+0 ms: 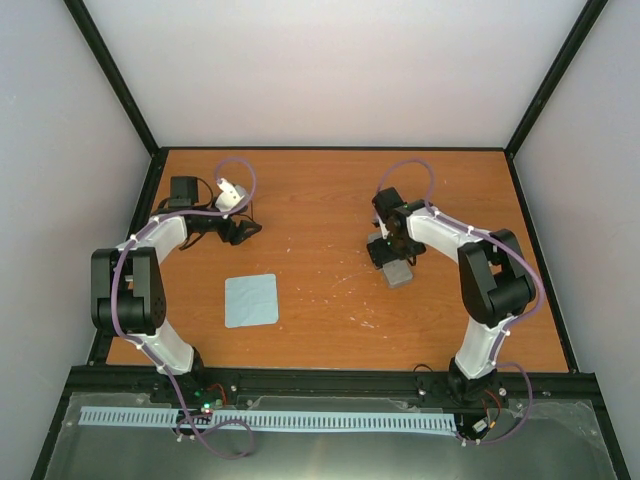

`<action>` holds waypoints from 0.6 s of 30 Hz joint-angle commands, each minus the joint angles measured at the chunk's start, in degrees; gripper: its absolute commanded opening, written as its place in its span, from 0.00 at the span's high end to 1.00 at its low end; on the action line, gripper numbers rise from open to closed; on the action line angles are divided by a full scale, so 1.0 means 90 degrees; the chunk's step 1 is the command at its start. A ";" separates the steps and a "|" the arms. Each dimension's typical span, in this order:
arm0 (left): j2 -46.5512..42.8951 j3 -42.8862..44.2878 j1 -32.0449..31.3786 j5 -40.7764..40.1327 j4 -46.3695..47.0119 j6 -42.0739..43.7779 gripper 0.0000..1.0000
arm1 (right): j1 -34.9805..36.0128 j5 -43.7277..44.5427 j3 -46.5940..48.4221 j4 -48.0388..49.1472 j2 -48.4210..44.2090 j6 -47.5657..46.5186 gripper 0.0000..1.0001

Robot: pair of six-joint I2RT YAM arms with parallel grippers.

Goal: Organize the sunglasses
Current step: Pick up the sunglasses case from the center of the board.

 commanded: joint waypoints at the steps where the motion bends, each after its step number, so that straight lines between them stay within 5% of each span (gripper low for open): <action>1: -0.0008 -0.0048 -0.0030 0.0105 0.0005 0.0145 0.19 | 0.0095 0.0106 0.0142 -0.0123 0.0112 -0.0080 0.09; 5: 0.0015 -0.0054 -0.0032 0.0105 0.0009 0.0151 0.19 | 0.0099 -0.0030 0.0238 -0.0158 0.0223 -0.0080 0.21; 14: 0.0113 -0.0045 -0.0055 0.0201 0.0027 0.0067 0.19 | 0.0107 -0.0116 0.0241 -0.0172 0.0449 -0.0109 0.24; 18: 0.0145 -0.0035 -0.0123 0.0193 0.0019 0.0059 0.20 | 0.0108 -0.0139 0.0252 -0.0174 0.0453 -0.0110 0.42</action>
